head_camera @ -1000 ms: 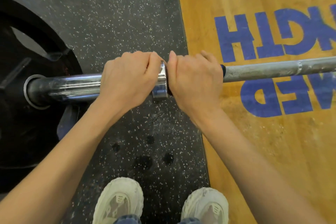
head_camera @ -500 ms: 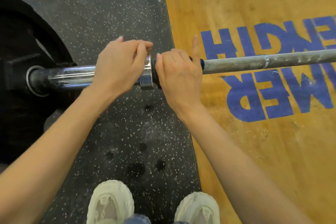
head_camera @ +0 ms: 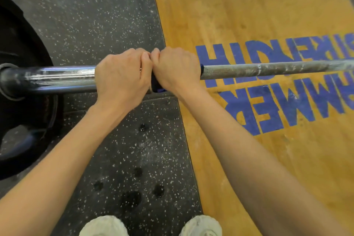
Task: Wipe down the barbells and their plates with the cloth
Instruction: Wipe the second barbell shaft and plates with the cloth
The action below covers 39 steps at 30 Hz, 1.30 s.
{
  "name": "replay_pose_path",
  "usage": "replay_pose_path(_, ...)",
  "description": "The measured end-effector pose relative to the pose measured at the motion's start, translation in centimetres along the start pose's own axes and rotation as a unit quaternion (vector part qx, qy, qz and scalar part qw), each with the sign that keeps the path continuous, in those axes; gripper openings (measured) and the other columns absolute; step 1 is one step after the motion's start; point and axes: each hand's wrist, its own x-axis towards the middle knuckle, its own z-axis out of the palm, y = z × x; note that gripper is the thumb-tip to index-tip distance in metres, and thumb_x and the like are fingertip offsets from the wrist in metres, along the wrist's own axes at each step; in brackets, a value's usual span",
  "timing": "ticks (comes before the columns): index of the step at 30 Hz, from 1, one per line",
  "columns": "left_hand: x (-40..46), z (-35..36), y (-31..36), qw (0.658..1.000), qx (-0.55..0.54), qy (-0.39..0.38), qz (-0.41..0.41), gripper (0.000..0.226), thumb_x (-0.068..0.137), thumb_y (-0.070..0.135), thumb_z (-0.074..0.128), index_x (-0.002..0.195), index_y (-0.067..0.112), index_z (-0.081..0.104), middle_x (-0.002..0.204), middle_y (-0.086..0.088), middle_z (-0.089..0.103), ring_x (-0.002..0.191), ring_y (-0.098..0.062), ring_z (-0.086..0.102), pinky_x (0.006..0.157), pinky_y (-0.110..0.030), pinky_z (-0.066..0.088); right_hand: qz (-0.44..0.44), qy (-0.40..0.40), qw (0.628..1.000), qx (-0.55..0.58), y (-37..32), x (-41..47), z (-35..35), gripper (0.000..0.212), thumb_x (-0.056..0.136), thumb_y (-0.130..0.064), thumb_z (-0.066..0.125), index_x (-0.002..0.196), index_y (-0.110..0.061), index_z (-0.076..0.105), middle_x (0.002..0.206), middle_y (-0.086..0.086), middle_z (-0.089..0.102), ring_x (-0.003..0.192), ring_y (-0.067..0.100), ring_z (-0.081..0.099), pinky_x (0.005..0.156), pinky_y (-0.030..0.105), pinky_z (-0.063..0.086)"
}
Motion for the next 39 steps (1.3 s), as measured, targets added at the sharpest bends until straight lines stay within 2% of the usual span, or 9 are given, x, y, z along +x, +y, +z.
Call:
replay_pose_path(4, 0.4, 0.0, -0.1, 1.0, 0.0, -0.001, 0.003, 0.052, 0.104, 0.034, 0.026, 0.098, 0.014, 0.073, 0.083, -0.009, 0.071, 0.065, -0.031, 0.056, 0.058, -0.034, 0.029, 0.033, 0.191, 0.976, 0.099, 0.0, -4.4, 1.7, 0.041, 0.106, -0.021, 0.036, 0.081, -0.014, 0.069, 0.08, 0.005, 0.067, 0.077, 0.027, 0.061, 0.078, 0.037, 0.046)
replay_pose_path(7, 0.0, 0.0, -0.1, 1.0, -0.009, 0.016, 0.012, 0.052, 0.102, 0.032, 0.026, 0.093, 0.013, 0.073, 0.079, -0.009, 0.071, 0.063, -0.032, 0.059, 0.056, -0.033, 0.029, -0.002, 0.196, 0.973, 0.122, 0.2, -7.4, 2.6, 0.035, 0.106, -0.021, 0.037, 0.112, -0.008, 0.069, 0.112, 0.006, 0.069, 0.115, 0.027, 0.059, 0.112, 0.043, 0.035)
replay_pose_path(10, -0.2, 0.1, 0.0, 0.999, 0.001, 0.028, 0.018, 0.047, 0.103, 0.029, 0.032, 0.088, 0.014, 0.073, 0.076, -0.006, 0.07, 0.061, -0.029, 0.057, 0.058, -0.031, 0.024, 0.055, 0.213, 0.971, 0.094, 0.0, -3.4, 2.0, 0.038, 0.099, -0.019, 0.045, 0.063, -0.015, 0.057, 0.059, 0.004, 0.059, 0.053, 0.025, 0.047, 0.06, 0.032, 0.037)
replay_pose_path(14, -0.3, 0.2, -0.1, 0.999, 0.015, 0.037, 0.013, 0.048, 0.103, 0.03, 0.03, 0.086, 0.016, 0.073, 0.076, -0.004, 0.07, 0.063, -0.028, 0.056, 0.063, -0.029, 0.018, 0.077, 0.189, 0.978, 0.042, -0.4, -2.2, 1.2, 0.043, 0.098, -0.025, 0.044, 0.056, -0.022, 0.039, 0.046, 0.003, 0.051, 0.043, 0.023, 0.035, 0.052, 0.031, 0.028)
replay_pose_path(20, -0.6, 0.2, 0.0, 0.998, -0.005, 0.05, 0.026, 0.041, 0.103, 0.024, 0.036, 0.086, 0.013, 0.072, 0.078, -0.005, 0.072, 0.064, -0.028, 0.06, 0.065, -0.033, 0.034, 0.012, 0.128, 0.98, 0.151, 0.2, -7.8, 0.8, 0.036, 0.106, -0.021, 0.036, 0.12, -0.005, 0.065, 0.122, 0.006, 0.067, 0.124, 0.027, 0.056, 0.12, 0.043, 0.026)
replay_pose_path(25, -1.0, 0.7, -0.3, 0.998, -0.036, 0.048, 0.033, 0.048, 0.105, 0.026, 0.03, 0.093, 0.011, 0.074, 0.092, -0.007, 0.075, 0.075, -0.031, 0.065, 0.094, -0.041, 0.045, 0.01, 0.141, 0.98, 0.143, 0.4, -4.3, -0.4, 0.031, 0.101, -0.025, 0.042, 0.081, -0.008, 0.058, 0.076, 0.007, 0.06, 0.071, 0.027, 0.053, 0.069, 0.037, 0.041)
replay_pose_path(31, -1.1, 0.6, -0.1, 0.997, -0.02, 0.067, 0.028, 0.048, 0.105, 0.028, 0.031, 0.096, 0.013, 0.075, 0.092, -0.006, 0.076, 0.077, -0.03, 0.067, 0.087, -0.039, 0.046, 0.001, 0.124, 0.991, 0.051, -0.3, -3.3, 0.3, 0.044, 0.101, -0.023, 0.039, 0.062, -0.014, 0.057, 0.053, 0.006, 0.055, 0.049, 0.028, 0.048, 0.054, 0.034, 0.025)
replay_pose_path(35, -1.0, 0.3, -0.1, 0.997, 0.004, 0.068, 0.038, 0.04, 0.105, 0.022, 0.037, 0.091, 0.012, 0.074, 0.081, -0.004, 0.072, 0.066, -0.026, 0.06, 0.066, -0.028, 0.027, -0.011, -0.111, 0.993, 0.048, 0.4, 0.0, -1.6, 0.036, 0.108, -0.024, 0.031, 0.08, -0.017, 0.053, 0.076, 0.004, 0.053, 0.071, 0.027, 0.049, 0.059, 0.033, 0.029)
replay_pose_path(39, -0.8, 0.2, -0.2, 0.999, -0.012, 0.042, 0.03, 0.045, 0.105, 0.025, 0.031, 0.105, 0.015, 0.075, 0.096, -0.001, 0.076, 0.078, -0.026, 0.067, 0.073, -0.037, 0.045, -0.069, 0.083, 0.991, 0.078, 1.3, -3.5, -0.4, 0.026, 0.102, -0.019, 0.055, 0.077, -0.013, 0.06, 0.07, 0.005, 0.059, 0.064, 0.028, 0.055, 0.062, 0.038, 0.04)
